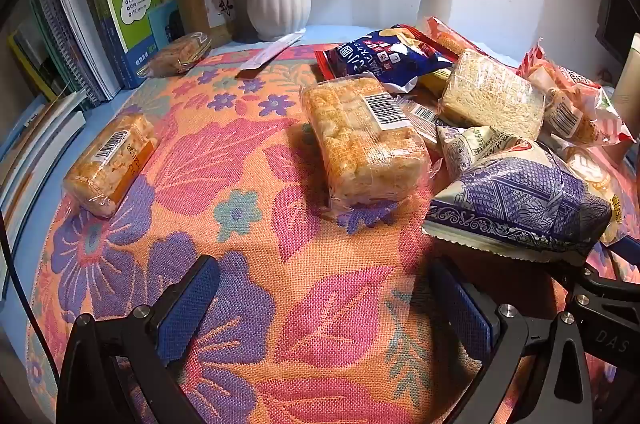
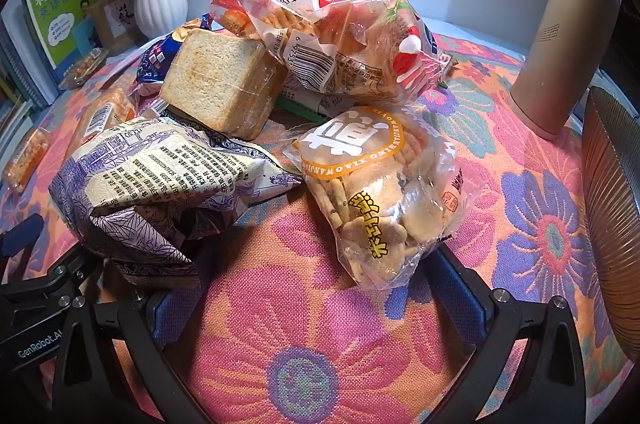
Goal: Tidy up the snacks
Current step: 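Move both tools toward the snack pile, positioning over the packages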
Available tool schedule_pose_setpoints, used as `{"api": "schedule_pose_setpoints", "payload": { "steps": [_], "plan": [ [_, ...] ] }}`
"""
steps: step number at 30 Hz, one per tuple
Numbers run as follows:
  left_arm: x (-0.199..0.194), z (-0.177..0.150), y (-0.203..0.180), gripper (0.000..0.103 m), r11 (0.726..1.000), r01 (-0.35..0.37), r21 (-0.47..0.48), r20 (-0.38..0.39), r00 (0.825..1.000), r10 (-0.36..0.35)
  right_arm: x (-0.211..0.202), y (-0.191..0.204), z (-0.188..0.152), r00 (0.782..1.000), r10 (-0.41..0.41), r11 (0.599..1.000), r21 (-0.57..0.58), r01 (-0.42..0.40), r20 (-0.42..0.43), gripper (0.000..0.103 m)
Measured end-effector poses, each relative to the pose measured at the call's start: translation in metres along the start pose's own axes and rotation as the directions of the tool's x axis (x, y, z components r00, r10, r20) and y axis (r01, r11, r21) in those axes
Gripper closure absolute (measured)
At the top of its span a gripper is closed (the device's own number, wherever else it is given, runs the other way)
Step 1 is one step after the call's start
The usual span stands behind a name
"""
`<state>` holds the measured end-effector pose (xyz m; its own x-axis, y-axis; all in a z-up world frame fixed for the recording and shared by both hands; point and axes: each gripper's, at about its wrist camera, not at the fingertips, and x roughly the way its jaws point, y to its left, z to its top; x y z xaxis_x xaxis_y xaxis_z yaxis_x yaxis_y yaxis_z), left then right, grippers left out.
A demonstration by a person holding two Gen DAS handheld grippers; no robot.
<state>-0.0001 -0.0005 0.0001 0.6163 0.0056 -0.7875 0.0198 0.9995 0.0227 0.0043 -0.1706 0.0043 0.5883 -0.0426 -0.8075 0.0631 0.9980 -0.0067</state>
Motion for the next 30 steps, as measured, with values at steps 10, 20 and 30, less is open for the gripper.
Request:
{"api": "schedule_pose_setpoints", "payload": {
  "steps": [10, 20, 30],
  "plan": [
    [0.005, 0.006, 0.003, 0.0, 0.999, 0.027, -0.023, -0.054, 0.998, -0.028, 0.004, -0.004, 0.01, 0.991, 0.062, 0.993, -0.095, -0.073, -0.121, 0.0],
    [0.002, 0.001, -0.001, 0.0, 1.0, 0.011, -0.001, -0.04, 0.999, -0.011, -0.002, -0.006, 0.0, 0.996, 0.072, 0.992, -0.1, -0.076, -0.043, 0.0],
    [0.0, 0.002, 0.003, 0.0, 1.0, 0.02, 0.001, -0.044, 0.999, -0.02, -0.028, -0.029, -0.009, 0.997, 0.048, 0.998, -0.037, -0.046, 0.058, 0.0]
  ]
}}
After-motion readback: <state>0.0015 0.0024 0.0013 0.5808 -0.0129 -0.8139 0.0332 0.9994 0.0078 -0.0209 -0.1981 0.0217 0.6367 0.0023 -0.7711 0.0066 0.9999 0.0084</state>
